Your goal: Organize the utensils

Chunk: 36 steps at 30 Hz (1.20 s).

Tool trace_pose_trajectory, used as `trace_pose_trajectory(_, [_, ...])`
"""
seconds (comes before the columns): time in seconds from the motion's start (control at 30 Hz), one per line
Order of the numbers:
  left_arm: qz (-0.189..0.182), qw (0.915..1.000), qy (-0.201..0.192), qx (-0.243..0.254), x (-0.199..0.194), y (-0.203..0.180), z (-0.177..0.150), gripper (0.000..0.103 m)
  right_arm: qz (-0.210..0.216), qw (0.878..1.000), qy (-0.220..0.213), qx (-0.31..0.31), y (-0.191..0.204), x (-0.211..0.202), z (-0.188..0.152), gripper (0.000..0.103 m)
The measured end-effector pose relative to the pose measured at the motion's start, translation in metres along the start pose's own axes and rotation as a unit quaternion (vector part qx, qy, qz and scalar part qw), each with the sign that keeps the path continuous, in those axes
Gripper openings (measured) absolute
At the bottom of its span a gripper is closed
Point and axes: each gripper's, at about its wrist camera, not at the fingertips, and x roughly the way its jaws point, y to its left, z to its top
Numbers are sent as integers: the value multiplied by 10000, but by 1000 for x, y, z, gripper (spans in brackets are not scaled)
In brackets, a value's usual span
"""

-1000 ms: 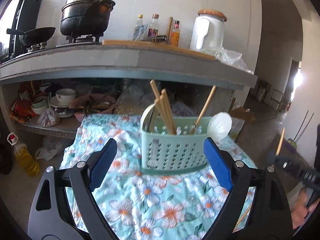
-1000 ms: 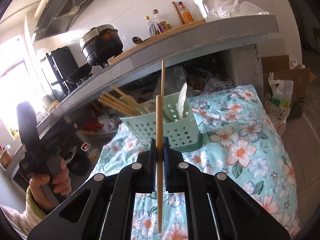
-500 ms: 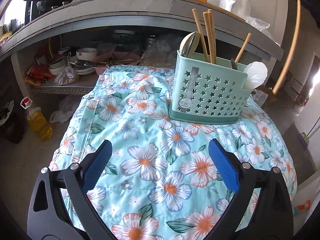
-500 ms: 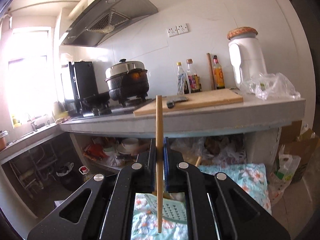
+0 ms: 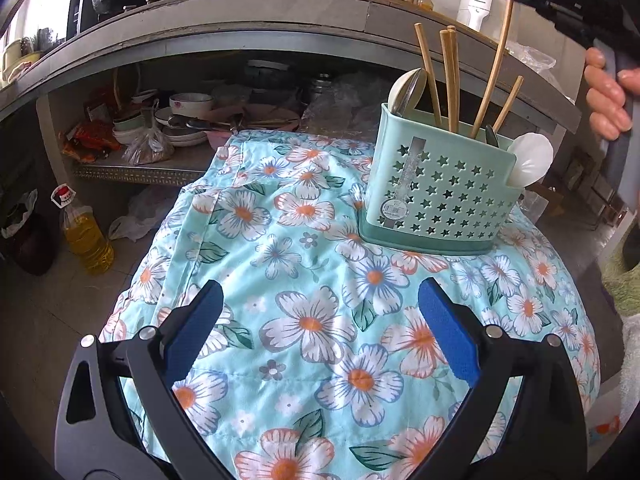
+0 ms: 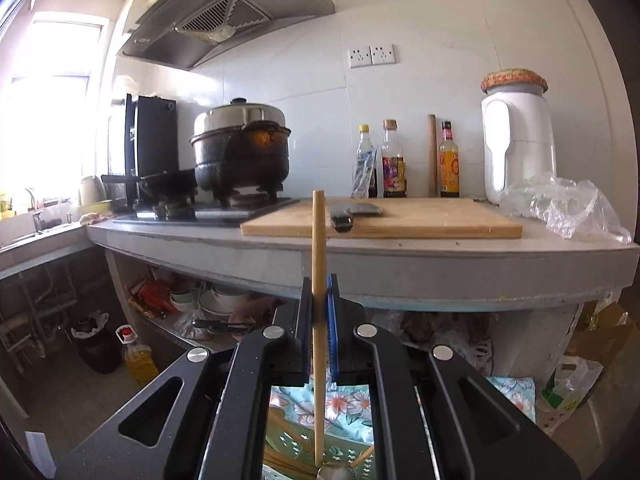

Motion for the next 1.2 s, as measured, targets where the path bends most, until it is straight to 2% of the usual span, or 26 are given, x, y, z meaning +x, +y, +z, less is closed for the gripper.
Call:
trace_pose_trajectory(0.1, [106,9999,-44,24,-1,-1,-1,94,4,9980,624,29,-9,24,-27,8])
trace_pose_trajectory(0.17, [168,9998,-79,21,-3,-1,-1,94,-15,9967,808,35,-13,25,-38,10])
trace_pose_trajectory(0.2, [187,9998,-99,19,-3,-2,0,94,-17,9968,798,54,-15,21,-39,14])
trace_pose_trajectory(0.27, [277,9995,-147,26,-5,-3,1,94,-65,9980,610,125,-20,4,-39,48])
trace_pose_trajectory(0.43, [427,9987,-293,34,-12,-9,5,95,-86,9984,158,529,-39,-57,-36,62])
trace_pose_trajectory(0.57, [588,9971,-491,21,-21,-16,8,95,-117,9946,68,1024,-54,-106,-66,71])
trace_pose_trajectory(0.63, [739,9960,-495,97,-22,-21,11,95,-356,9930,308,1082,-53,-119,-89,72])
trace_pose_trajectory(0.7, [878,9949,-459,207,-23,-26,14,95,-957,9892,608,927,-43,-126,-110,73])
trace_pose_trajectory(0.77, [930,9942,-436,324,-25,-30,17,95,-1536,9811,943,709,-30,-129,-128,79])
trace_pose_trajectory(0.87, [964,9941,-394,303,-27,-33,19,95,-2033,9698,1220,569,-12,-134,-149,90])
trace_pose_trajectory(0.97, [1129,9929,-347,132,-25,-31,20,95,-2173,9646,1455,353,2,-132,-168,96])
trace_pose_trajectory(1.07, [1367,9901,-270,182,-23,-29,20,95,-2351,9561,1728,270,6,-127,-180,96])
trace_pose_trajectory(1.2, [1464,9888,-187,207,-23,-26,20,95,-2472,9518,1793,271,6,-126,-183,96])
